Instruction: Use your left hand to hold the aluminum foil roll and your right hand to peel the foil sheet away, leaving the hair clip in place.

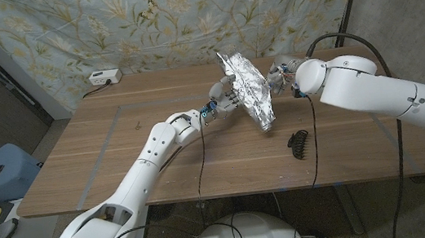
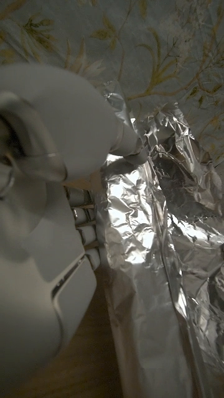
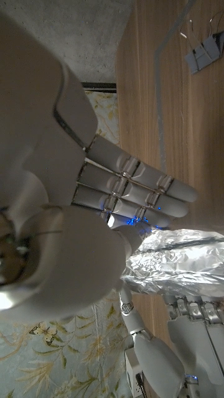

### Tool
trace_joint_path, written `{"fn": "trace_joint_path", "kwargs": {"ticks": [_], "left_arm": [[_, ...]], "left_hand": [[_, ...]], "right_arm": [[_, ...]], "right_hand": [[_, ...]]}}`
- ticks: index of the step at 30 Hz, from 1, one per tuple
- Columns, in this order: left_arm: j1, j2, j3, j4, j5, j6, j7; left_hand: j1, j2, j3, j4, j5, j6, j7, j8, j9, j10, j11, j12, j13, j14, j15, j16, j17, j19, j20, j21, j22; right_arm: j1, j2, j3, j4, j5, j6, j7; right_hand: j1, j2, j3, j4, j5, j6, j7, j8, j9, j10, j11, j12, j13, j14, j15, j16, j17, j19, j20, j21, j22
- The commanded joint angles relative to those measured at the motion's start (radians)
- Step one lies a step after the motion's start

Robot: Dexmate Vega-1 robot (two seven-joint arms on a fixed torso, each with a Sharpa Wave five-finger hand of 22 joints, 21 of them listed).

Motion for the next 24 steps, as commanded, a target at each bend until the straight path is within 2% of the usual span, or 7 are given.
{"fn": "trace_joint_path", "kwargs": {"ticks": [1,6,12,24], "left_arm": [[0.009,-0.028,-0.026,0.011,-0.044,0.021,0.064],[0.003,-0.042,-0.036,0.048,-0.072,0.037,0.035],[-0.001,-0.061,-0.050,0.086,-0.108,0.062,0.031],[-0.024,-0.091,-0.061,0.182,-0.136,0.114,-0.039]], "left_hand": [[0.000,0.016,0.012,-0.020,-0.023,0.091,-0.002,0.021,-0.021,0.141,-0.056,-0.003,-0.046,0.110,-0.048,0.033,-0.048,0.095,-0.024,0.042,0.001],[0.000,0.016,0.017,-0.024,-0.030,0.101,-0.001,0.019,-0.028,0.171,-0.053,-0.010,-0.061,0.142,-0.058,0.038,-0.066,0.124,-0.030,0.055,0.000],[-0.005,0.015,0.017,-0.023,-0.034,0.100,0.001,0.016,-0.031,0.176,-0.053,-0.016,-0.068,0.148,-0.057,0.037,-0.074,0.126,-0.028,0.056,-0.001],[-0.027,0.020,0.018,-0.017,-0.053,0.016,-0.026,-0.029,-0.044,0.093,-0.023,-0.081,-0.093,0.105,-0.022,0.013,-0.100,0.096,-0.004,0.045,-0.004]], "right_arm": [[0.002,-0.016,0.007,-0.019,0.009,-0.003,0.005],[0.022,-0.026,-0.004,-0.039,0.012,-0.018,0.019],[0.059,-0.038,-0.026,-0.059,0.021,-0.052,0.041],[0.120,-0.063,-0.053,-0.083,0.064,-0.088,0.083]], "right_hand": [[0.004,0.004,0.008,0.001,0.006,0.003,0.003,-0.002,0.007,0.003,-0.004,0.010,0.006,0.014,-0.037,-0.003,0.005,0.001,-0.006,0.007,0.003],[0.004,0.001,0.010,0.000,0.006,0.004,0.004,-0.002,0.012,0.002,-0.004,0.014,0.011,0.015,-0.037,-0.005,0.009,0.002,-0.006,0.010,0.003],[0.006,0.000,0.014,-0.002,0.007,0.003,0.005,-0.003,0.017,0.001,-0.001,0.019,0.016,0.017,-0.035,-0.009,0.013,0.001,-0.005,0.014,0.003],[0.011,-0.002,0.022,-0.007,0.008,0.003,0.013,-0.005,0.028,-0.008,-0.003,0.026,0.027,0.020,-0.032,-0.012,0.026,0.001,-0.004,0.022,0.002]]}}
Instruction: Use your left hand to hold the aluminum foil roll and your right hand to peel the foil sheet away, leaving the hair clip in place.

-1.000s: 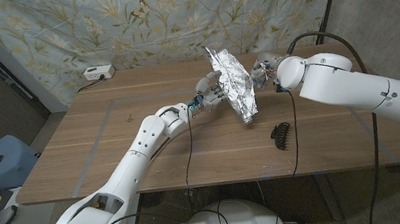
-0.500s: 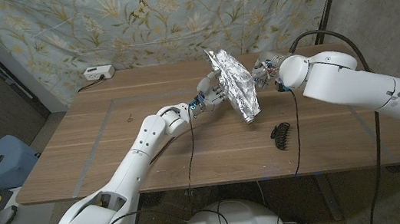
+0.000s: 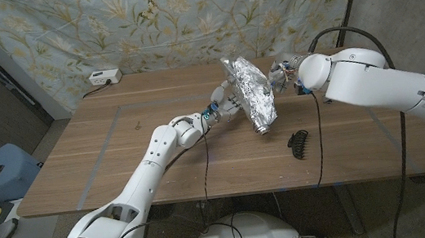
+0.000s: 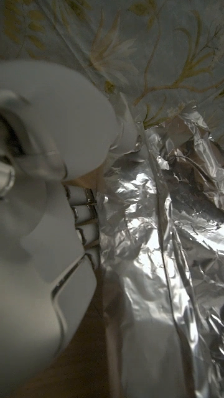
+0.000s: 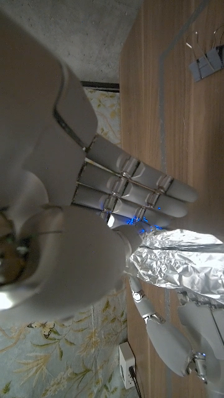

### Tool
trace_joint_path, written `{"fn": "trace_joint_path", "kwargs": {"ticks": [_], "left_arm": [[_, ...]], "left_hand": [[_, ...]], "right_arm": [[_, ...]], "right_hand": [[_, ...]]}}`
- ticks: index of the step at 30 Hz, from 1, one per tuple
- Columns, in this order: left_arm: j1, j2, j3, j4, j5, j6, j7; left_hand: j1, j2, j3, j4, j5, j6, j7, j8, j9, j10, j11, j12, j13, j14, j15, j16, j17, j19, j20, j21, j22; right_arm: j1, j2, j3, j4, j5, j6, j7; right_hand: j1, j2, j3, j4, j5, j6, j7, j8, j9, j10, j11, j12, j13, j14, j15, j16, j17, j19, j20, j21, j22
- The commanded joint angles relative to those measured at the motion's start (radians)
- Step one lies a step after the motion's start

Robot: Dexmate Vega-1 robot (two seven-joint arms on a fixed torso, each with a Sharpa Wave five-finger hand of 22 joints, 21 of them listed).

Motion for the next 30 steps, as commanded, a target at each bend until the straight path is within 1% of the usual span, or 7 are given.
{"fn": "trace_joint_path", "kwargs": {"ticks": [1,11,14,17,22,24,30], "left_arm": [[-0.019,-0.029,-0.012,0.080,-0.027,0.047,-0.052],[-0.039,-0.043,-0.015,0.124,-0.012,0.069,-0.088],[-0.049,-0.042,-0.010,0.138,0.003,0.077,-0.113],[-0.053,-0.044,-0.012,0.139,0.009,0.082,-0.110],[-0.058,-0.042,-0.012,0.136,0.022,0.092,-0.107],[-0.060,-0.042,-0.010,0.135,0.027,0.096,-0.108],[-0.066,-0.045,-0.011,0.141,0.028,0.115,-0.111]], "left_hand": [[-0.010,-0.001,0.002,0.005,-0.006,-0.023,-0.006,-0.011,-0.002,-0.025,0.007,-0.017,-0.004,-0.013,0.011,-0.009,-0.004,-0.003,0.010,-0.004,-0.001],[-0.021,-0.001,0.000,0.007,-0.016,-0.048,-0.011,-0.023,-0.007,-0.044,0.011,-0.036,-0.012,-0.026,0.022,-0.014,-0.013,-0.011,0.019,-0.008,-0.001],[-0.026,-0.003,-0.001,0.006,-0.021,-0.063,-0.010,-0.030,-0.009,-0.063,0.021,-0.049,-0.016,-0.043,0.032,-0.020,-0.017,-0.023,0.023,-0.013,-0.002],[-0.029,-0.002,-0.001,0.007,-0.025,-0.076,-0.001,-0.035,-0.011,-0.072,0.025,-0.057,-0.019,-0.055,0.038,-0.024,-0.021,-0.027,0.026,-0.015,-0.002],[-0.034,-0.005,-0.003,0.007,-0.030,-0.086,0.003,-0.038,-0.012,-0.081,0.029,-0.065,-0.021,-0.059,0.041,-0.025,-0.024,-0.032,0.028,-0.017,-0.002],[-0.036,-0.006,-0.004,0.007,-0.032,-0.092,0.001,-0.040,-0.013,-0.082,0.029,-0.067,-0.022,-0.061,0.044,-0.025,-0.025,-0.033,0.029,-0.018,-0.002],[-0.042,-0.004,-0.004,0.008,-0.037,-0.104,-0.003,-0.043,-0.015,-0.097,0.035,-0.076,-0.023,-0.069,0.049,-0.025,-0.029,-0.039,0.036,-0.021,-0.002]], "right_arm": [[0.053,-0.023,-0.024,-0.024,0.035,-0.030,0.035],[0.084,-0.040,-0.034,-0.029,0.061,-0.031,0.059],[0.088,-0.044,-0.032,-0.028,0.068,-0.030,0.064],[0.084,-0.053,-0.018,-0.029,0.078,-0.024,0.069],[0.071,-0.069,0.007,-0.032,0.093,-0.006,0.076],[0.063,-0.072,0.022,-0.030,0.101,0.000,0.079],[0.070,-0.088,0.031,-0.034,0.108,0.001,0.098]], "right_hand": [[0.011,-0.002,0.007,0.000,0.007,0.007,0.011,0.000,0.006,-0.008,0.000,0.007,0.007,0.019,-0.033,-0.006,0.007,0.004,-0.001,0.011,0.002],[0.013,-0.004,0.013,-0.003,0.008,0.005,0.013,-0.002,0.016,-0.009,0.003,0.015,0.016,0.022,-0.032,-0.011,0.016,0.002,0.000,0.018,0.002],[0.012,-0.003,0.013,-0.001,0.008,0.004,0.014,-0.003,0.019,-0.013,0.002,0.015,0.018,0.021,-0.032,-0.013,0.017,0.000,0.001,0.019,0.002],[0.013,-0.003,0.014,-0.002,0.008,0.004,0.016,-0.003,0.022,-0.015,0.004,0.017,0.021,0.021,-0.032,-0.015,0.019,-0.001,0.001,0.021,0.002],[0.013,-0.003,0.015,-0.003,0.008,0.003,0.014,-0.004,0.026,-0.016,0.002,0.020,0.024,0.021,-0.030,-0.017,0.022,-0.002,0.003,0.024,0.002],[0.014,-0.004,0.015,-0.003,0.008,0.003,0.014,-0.005,0.027,-0.017,0.001,0.021,0.025,0.020,-0.030,-0.018,0.024,-0.003,0.004,0.025,0.002],[0.014,-0.003,0.016,-0.003,0.008,0.000,0.017,-0.007,0.032,-0.021,0.005,0.023,0.029,0.019,-0.030,-0.022,0.025,-0.006,0.005,0.028,0.002]]}}
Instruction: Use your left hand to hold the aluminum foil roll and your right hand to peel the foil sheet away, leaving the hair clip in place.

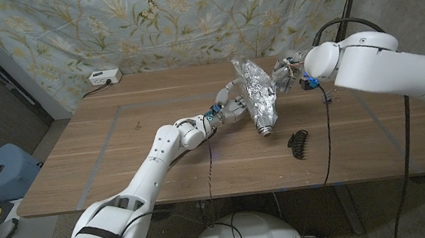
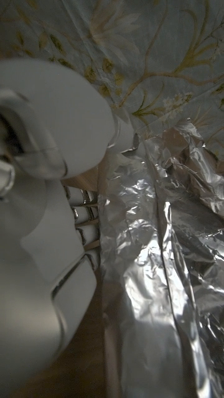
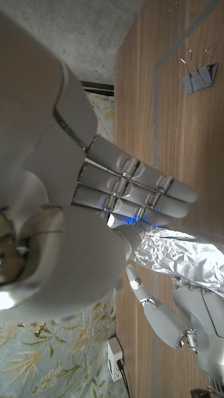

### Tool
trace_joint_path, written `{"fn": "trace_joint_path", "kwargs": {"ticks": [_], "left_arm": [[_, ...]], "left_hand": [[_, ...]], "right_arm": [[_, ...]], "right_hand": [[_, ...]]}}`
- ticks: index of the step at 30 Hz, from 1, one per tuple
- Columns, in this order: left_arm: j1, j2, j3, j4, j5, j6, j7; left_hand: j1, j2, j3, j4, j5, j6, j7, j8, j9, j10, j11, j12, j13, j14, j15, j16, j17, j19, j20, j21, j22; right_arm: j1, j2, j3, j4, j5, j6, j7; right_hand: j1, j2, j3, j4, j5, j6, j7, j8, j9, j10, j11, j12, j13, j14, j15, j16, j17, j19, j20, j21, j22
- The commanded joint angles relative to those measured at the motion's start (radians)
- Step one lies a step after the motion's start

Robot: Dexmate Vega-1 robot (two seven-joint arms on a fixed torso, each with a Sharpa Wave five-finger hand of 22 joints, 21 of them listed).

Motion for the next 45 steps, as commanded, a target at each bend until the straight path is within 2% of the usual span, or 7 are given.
{"fn": "trace_joint_path", "kwargs": {"ticks": [1,7,21,30,45], "left_arm": [[-0.013,-0.004,0.001,0.011,0.019,0.029,-0.011],[-0.015,-0.002,-0.001,0.005,0.021,0.041,-0.013],[-0.019,0.002,-0.001,0.005,0.021,0.064,-0.010],[-0.017,0.002,-0.003,0.000,0.017,0.071,-0.004],[-0.029,-0.015,-0.010,0.042,0.000,0.091,-0.007]], "left_hand": [[-0.011,-0.001,0.001,0.003,-0.008,-0.013,-0.004,-0.003,0.002,-0.012,0.005,-0.007,0.000,-0.008,0.007,-0.005,0.000,-0.008,0.006,-0.003,0.002],[-0.013,-0.002,0.001,0.001,-0.012,-0.025,-0.005,-0.006,0.000,-0.021,0.007,-0.013,-0.001,-0.013,0.012,-0.006,-0.004,-0.012,0.008,-0.005,0.001],[-0.020,0.003,0.002,0.003,-0.021,-0.042,-0.005,-0.008,-0.003,-0.040,0.017,-0.025,-0.002,-0.023,0.026,-0.006,-0.009,-0.017,0.021,-0.009,0.002],[-0.022,0.005,0.004,0.001,-0.024,-0.042,-0.007,-0.005,-0.005,-0.039,0.016,-0.027,-0.002,-0.023,0.026,-0.004,-0.012,-0.017,0.021,-0.009,0.002],[-0.024,0.009,0.007,0.000,-0.030,-0.045,-0.007,-0.003,-0.007,-0.037,0.014,-0.029,-0.003,-0.022,0.024,-0.001,-0.016,-0.013,0.022,-0.009,0.002]], "right_arm": [[-0.005,-0.033,0.039,-0.007,0.027,0.018,0.030],[-0.002,-0.049,0.046,-0.011,0.025,0.027,0.044],[-0.037,-0.089,0.128,-0.041,0.051,0.018,0.045],[-0.055,-0.120,0.174,-0.062,0.064,0.021,0.044],[-0.058,-0.141,0.218,-0.107,0.075,0.009,0.034]], "right_hand": [[0.010,0.002,0.009,-0.002,0.004,0.005,0.012,-0.004,0.006,-0.002,0.003,0.012,0.007,0.008,-0.023,-0.004,0.002,-0.006,0.005,0.005,0.002],[0.011,0.002,0.009,-0.003,0.004,0.006,0.012,-0.004,0.010,-0.005,0.002,0.014,0.010,0.008,-0.023,-0.005,0.004,-0.008,0.006,0.008,0.002],[0.014,0.002,0.009,-0.003,0.004,0.004,0.014,-0.007,0.021,-0.007,0.004,0.018,0.013,0.010,-0.020,-0.009,0.010,-0.006,0.013,0.018,0.001],[0.015,0.002,0.009,-0.004,0.004,0.008,0.020,-0.008,0.028,-0.008,0.003,0.018,0.012,0.010,-0.019,-0.013,0.012,-0.008,0.014,0.024,0.001],[0.017,0.003,0.010,-0.003,0.004,0.007,0.026,-0.010,0.040,-0.010,0.002,0.021,0.014,0.011,-0.018,-0.019,0.015,-0.011,0.015,0.032,0.001]]}}
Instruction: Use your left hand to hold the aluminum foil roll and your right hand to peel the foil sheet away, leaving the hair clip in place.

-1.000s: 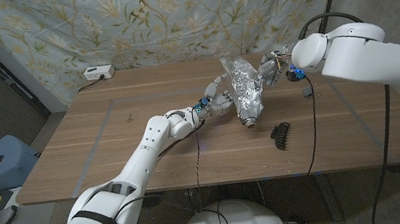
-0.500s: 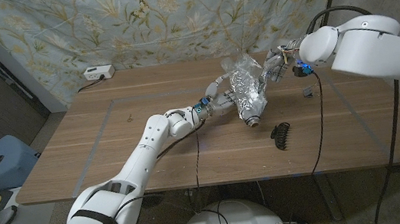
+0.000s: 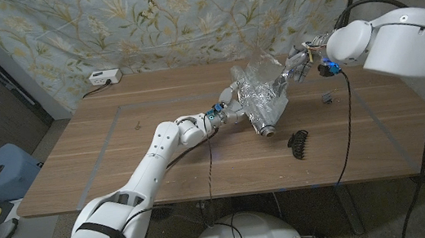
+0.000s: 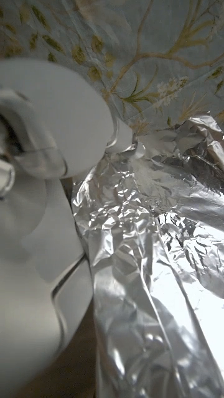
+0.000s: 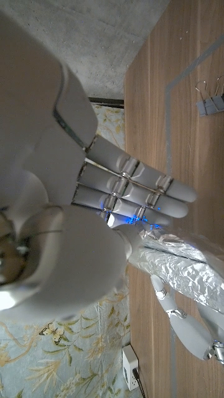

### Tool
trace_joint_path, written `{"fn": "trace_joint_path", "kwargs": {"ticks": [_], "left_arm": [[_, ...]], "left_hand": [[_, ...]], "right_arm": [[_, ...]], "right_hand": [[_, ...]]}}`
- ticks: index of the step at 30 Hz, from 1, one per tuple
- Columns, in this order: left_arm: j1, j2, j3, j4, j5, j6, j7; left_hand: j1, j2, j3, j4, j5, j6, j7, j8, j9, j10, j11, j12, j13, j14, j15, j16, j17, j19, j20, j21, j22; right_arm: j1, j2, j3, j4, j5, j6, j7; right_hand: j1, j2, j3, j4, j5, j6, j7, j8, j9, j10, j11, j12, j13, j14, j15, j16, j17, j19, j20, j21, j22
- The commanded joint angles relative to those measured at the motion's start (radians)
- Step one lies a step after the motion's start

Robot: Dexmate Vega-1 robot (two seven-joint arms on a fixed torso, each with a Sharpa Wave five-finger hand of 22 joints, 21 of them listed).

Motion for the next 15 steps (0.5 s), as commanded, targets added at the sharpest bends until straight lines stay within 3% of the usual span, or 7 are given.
{"fn": "trace_joint_path", "kwargs": {"ticks": [1,15], "left_arm": [[-0.010,-0.011,-0.004,0.031,-0.008,0.013,-0.005],[-0.023,-0.019,-0.008,0.056,0.001,0.025,-0.012]], "left_hand": [[-0.006,0.002,0.007,-0.001,-0.002,-0.004,0.000,0.004,0.003,-0.002,-0.003,-0.003,0.001,0.001,0.001,0.007,0.002,0.005,0.004,-0.004,0.001],[-0.007,0.004,0.010,-0.003,-0.006,-0.003,-0.003,0.007,0.001,0.001,-0.005,-0.005,0.001,0.003,-0.001,0.009,-0.002,0.007,0.002,-0.004,0.002]], "right_arm": [[-0.004,-0.020,0.039,-0.034,0.010,-0.005,-0.010],[-0.035,-0.035,0.097,-0.040,0.035,0.009,-0.023]], "right_hand": [[0.013,-0.001,0.007,0.000,0.004,0.013,0.020,-0.001,0.006,-0.003,-0.005,0.006,0.005,0.011,-0.017,-0.004,0.006,-0.001,0.004,0.007,0.003],[0.015,-0.001,0.007,-0.001,0.004,0.016,0.023,-0.002,0.016,0.001,-0.003,0.011,0.006,0.016,-0.016,-0.006,0.010,0.000,0.004,0.016,0.003]]}}
